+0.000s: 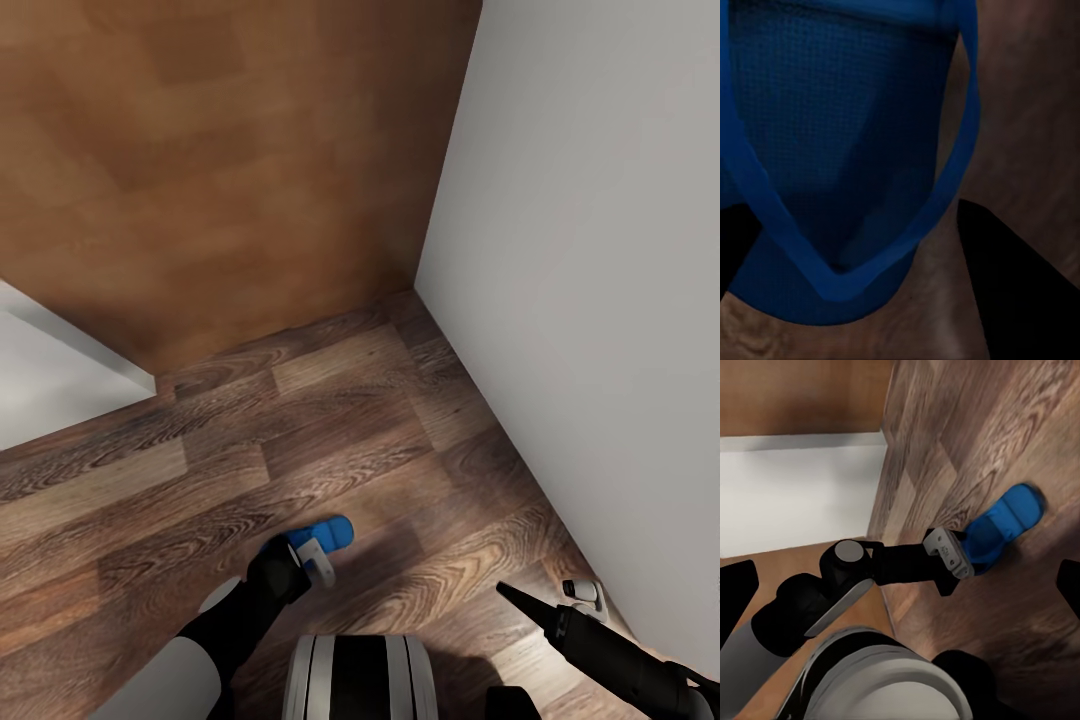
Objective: In the bedroom, move the book from the bed onto either nightstand, and place the two sandals side by side next to the bed.
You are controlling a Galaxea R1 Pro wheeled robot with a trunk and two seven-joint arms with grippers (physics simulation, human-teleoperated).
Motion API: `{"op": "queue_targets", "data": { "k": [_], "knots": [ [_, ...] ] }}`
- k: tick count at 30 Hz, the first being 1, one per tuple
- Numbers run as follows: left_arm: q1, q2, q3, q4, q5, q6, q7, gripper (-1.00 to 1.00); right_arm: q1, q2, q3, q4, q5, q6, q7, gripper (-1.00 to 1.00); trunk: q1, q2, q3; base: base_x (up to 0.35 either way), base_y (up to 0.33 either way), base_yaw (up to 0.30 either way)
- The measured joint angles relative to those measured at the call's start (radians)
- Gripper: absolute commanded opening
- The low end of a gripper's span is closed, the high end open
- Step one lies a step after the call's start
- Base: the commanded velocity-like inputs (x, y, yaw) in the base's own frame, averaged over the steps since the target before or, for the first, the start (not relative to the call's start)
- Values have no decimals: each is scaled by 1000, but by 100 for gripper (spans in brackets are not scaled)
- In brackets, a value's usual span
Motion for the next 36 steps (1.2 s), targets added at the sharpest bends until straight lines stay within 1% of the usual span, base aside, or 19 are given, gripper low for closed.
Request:
{"op": "queue_targets", "data": {
  "k": [12, 14, 16, 18, 19, 20, 21, 23, 25, 26, 27, 29, 30, 31, 32, 33, 34, 35, 36],
  "knots": [
    [0, 0, 0, 0, 1, 0, -1, -100, 0, 0, 0, 0, 0, 0, 0, 100, -5, 3, 46, 0, 0, 0],
    [0, 1, 4, 0, 6, -2, -1, -100, 0, 0, 0, 0, 0, 0, 0, 100, -6, 3, 54, 0, 0, 0],
    [0, 3, 20, 0, 37, -10, -1, -100, 0, 0, 0, 0, 0, 0, 0, 100, -7, 4, 62, 0, 0, 0],
    [0, 5, 50, 1, 102, -34, -4, -100, 0, 0, 0, 0, 0, 0, 0, 100, -8, 4, 70, 0, 0, 0],
    [0, 6, 64, 1, 143, -56, -3, -100, 0, 0, 0, 0, 0, 0, 0, 100, -9, 4, 74, 0, 0, 0],
    [0, 10, 77, 2, 198, -94, -4, -100, 0, 1, 0, 0, 0, 0, 0, 100, -9, 5, 77, 0, 0, 0],
    [0, 13, 80, 2, 214, -108, -5, -100, 0, 1, 0, 0, 0, 0, 0, 100, -9, 5, 81, 0, 0, 0],
    [0, 25, 87, 2, 261, -137, -5, -100, 0, 1, 0, 0, 0, 0, 0, 100, -10, 5, 89, 0, 0, 0],
    [1, 48, 90, 2, 352, -158, -4, -100, 0, 0, 0, 0, 0, 0, 0, 100, -11, 6, 97, 0, 0, 0],
    [2, 63, 93, 2, 418, -165, -6, -100, 0, 1, 0, 0, 0, 0, 0, 100, -12, 6, 101, 0, 0, 0],
    [2, 69, 93, 2, 447, -166, -7, -100, 0, 1, 0, 0, 0, 0, 0, 100, -12, 6, 101, 0, 0, 0],
    [3, 85, 103, 2, 560, -172, -7, -100, 0, 1, 0, 0, 0, 0, 0, 100, -12, 6, 101, 0, 0, 0],
    [4, 90, 108, 2, 592, -174, -8, -100, 0, 1, 0, 0, 0, 0, 0, 100, -12, 6, 101, 0, 0, 0],
    [5, 100, 120, 2, 649, -186, -6, -100, 0, 1, 0, 0, 0, 0, 0, 100, -12, 6, 101, 0, 0, 0],
    [6, 106, 128, 2, 677, -195, -10, -100, 0, 1, 0, 0, 0, 0, 0, 100, -12, 6, 101, 0, 0, 0],
    [10, 120, 145, 2, 747, -233, -9, -100, 0, 1, 0, 0, 0, 0, 0, 100, -12, 6, 101, 0, 0, 0],
    [12, 129, 155, 2, 805, -272, -13, -100, 0, 1, 0, 0, 0, 0, 0, 100, -12, 6, 101, 0, 0, 0],
    [15, 136, 165, 33, 852, -311, -16, -100, 0, 1, 1, 0, 0, 0, 0, 100, -12, 6, 101, 0, 0, 0],
    [15, 137, 170, 54, 866, -318, -17, -100, 0, 2, 1, 0, 0, 0, 0, 100, -12, 6, 101, 0, 0, 0]
  ]
}}
